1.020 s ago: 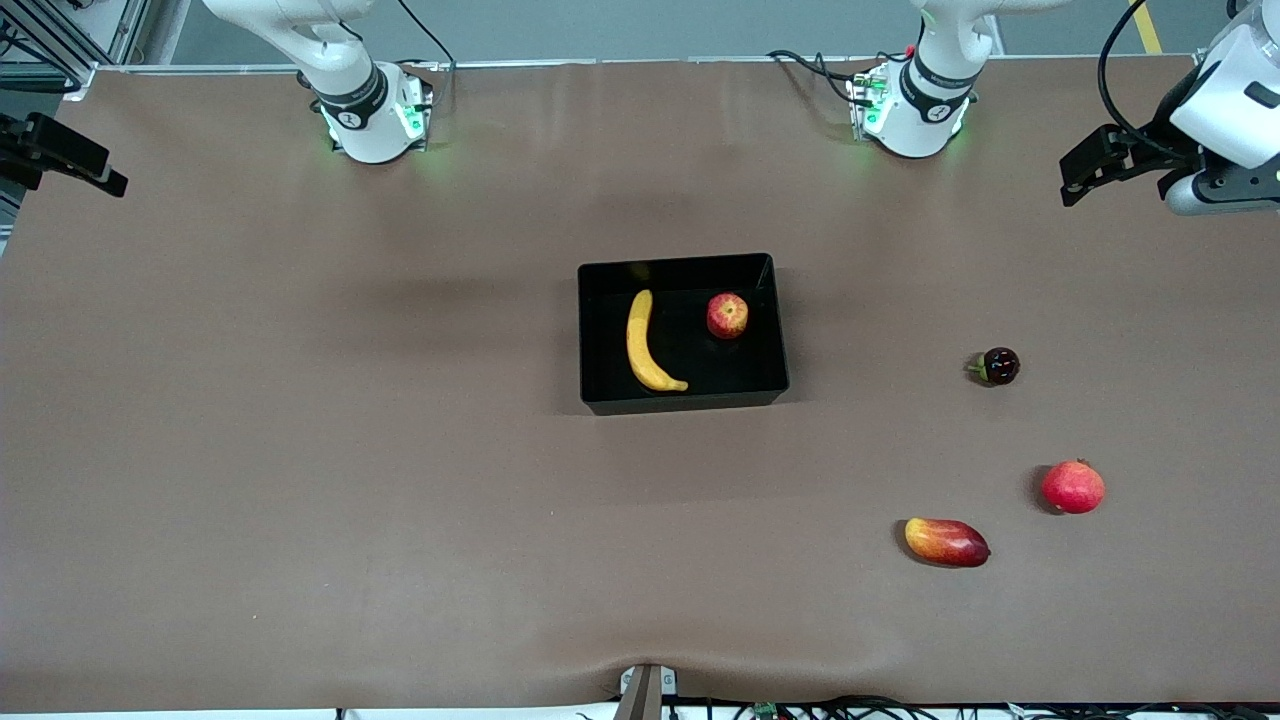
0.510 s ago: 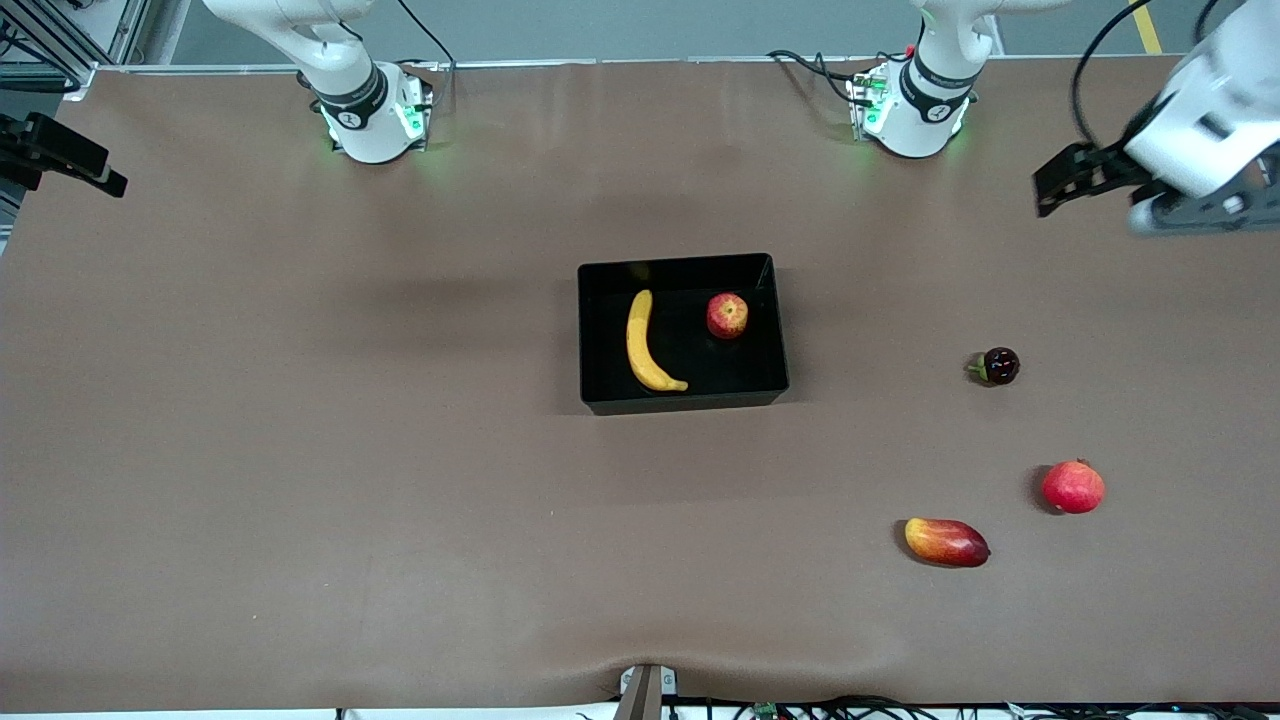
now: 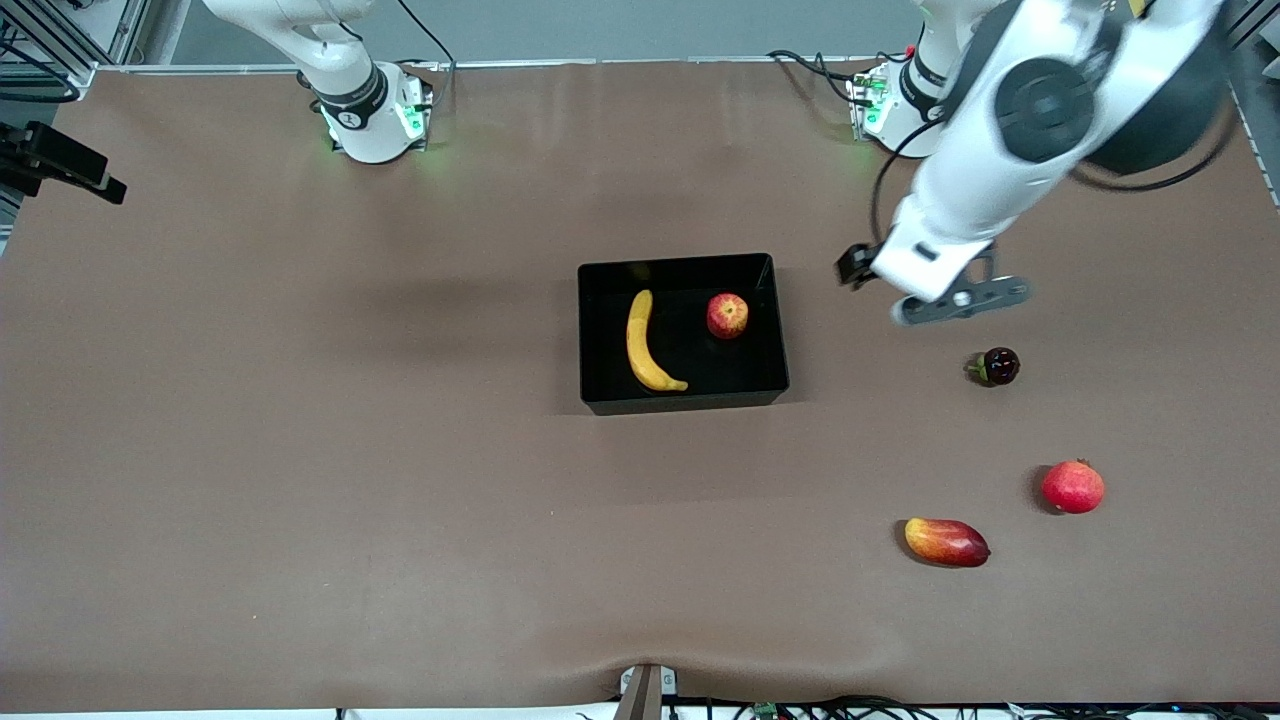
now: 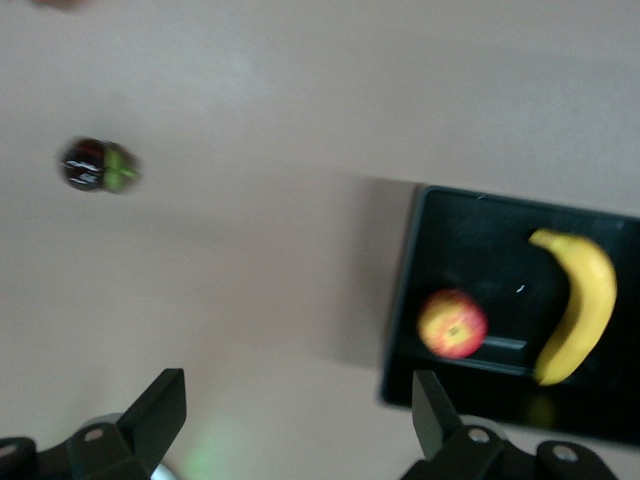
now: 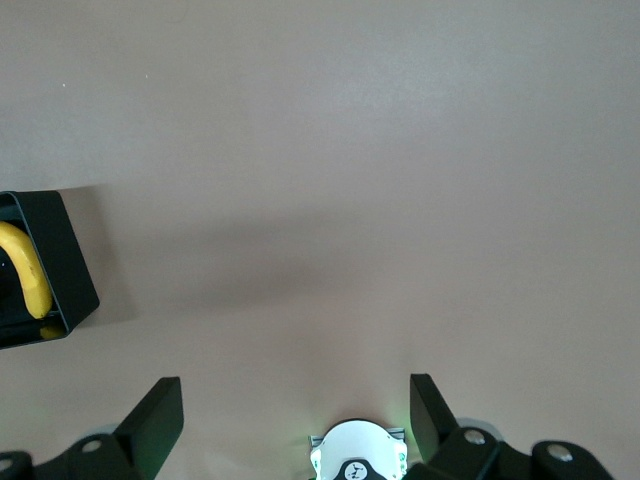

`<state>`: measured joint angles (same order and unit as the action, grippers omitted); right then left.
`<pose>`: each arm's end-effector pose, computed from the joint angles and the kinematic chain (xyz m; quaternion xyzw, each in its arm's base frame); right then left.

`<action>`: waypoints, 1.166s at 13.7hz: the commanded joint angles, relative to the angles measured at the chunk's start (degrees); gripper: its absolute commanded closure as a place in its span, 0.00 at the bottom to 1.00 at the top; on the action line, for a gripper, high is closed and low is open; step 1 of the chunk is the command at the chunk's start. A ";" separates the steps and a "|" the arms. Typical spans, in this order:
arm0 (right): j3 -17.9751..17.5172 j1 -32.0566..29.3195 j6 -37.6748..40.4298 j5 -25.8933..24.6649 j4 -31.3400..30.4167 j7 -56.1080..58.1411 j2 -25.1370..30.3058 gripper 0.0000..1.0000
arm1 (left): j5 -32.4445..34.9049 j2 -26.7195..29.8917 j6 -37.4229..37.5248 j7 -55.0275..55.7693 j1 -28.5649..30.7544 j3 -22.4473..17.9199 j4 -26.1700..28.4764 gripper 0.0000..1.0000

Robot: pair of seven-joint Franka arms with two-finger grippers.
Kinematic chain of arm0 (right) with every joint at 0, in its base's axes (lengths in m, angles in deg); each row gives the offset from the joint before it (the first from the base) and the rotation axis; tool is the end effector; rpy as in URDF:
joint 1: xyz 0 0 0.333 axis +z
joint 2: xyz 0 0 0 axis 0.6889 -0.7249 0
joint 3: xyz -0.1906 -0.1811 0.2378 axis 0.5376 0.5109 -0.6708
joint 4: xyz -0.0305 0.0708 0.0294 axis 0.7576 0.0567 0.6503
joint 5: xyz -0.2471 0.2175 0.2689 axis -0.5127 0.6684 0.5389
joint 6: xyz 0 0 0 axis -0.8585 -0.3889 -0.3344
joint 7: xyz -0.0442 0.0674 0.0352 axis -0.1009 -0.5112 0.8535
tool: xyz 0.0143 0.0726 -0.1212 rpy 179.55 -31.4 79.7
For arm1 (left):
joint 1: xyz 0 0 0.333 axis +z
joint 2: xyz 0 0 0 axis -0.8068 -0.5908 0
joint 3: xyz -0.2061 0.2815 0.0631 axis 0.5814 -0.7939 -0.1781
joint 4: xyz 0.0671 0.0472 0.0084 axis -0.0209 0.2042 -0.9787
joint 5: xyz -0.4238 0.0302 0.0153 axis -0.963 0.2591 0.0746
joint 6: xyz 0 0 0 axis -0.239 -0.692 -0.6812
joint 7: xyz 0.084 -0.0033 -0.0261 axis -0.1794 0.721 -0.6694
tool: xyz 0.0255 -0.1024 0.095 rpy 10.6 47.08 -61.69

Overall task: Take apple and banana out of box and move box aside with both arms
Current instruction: 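Lower the left gripper into the tray and grasp the red-yellow apple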

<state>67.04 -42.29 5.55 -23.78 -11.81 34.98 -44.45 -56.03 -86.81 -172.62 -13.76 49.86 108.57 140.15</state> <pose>0.5308 -0.0346 0.6863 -0.9954 0.0695 0.0570 0.0319 0.5461 -0.2808 0.4754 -0.9905 -0.1222 0.0554 0.0286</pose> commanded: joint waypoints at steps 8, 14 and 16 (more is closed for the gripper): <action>-0.06 -1.34 0.49 0.59 1.39 0.16 -1.05 0.00 | 5.88 -11.64 -19.83 38.43 -11.62 0.69 9.08 0.00; -0.06 -1.95 0.66 0.59 1.21 0.16 -1.14 0.00 | 14.22 -20.26 -25.45 52.86 -16.64 0.69 9.17 0.00; -0.06 -2.22 0.75 0.59 1.30 0.24 -1.40 0.00 | 16.07 -21.93 -25.73 54.28 -16.47 0.69 8.99 0.00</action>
<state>67.31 -43.36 5.56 -23.79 -11.79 34.98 -45.07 -42.10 -107.44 -197.09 37.93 33.35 109.32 149.51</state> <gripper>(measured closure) 0.000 0.000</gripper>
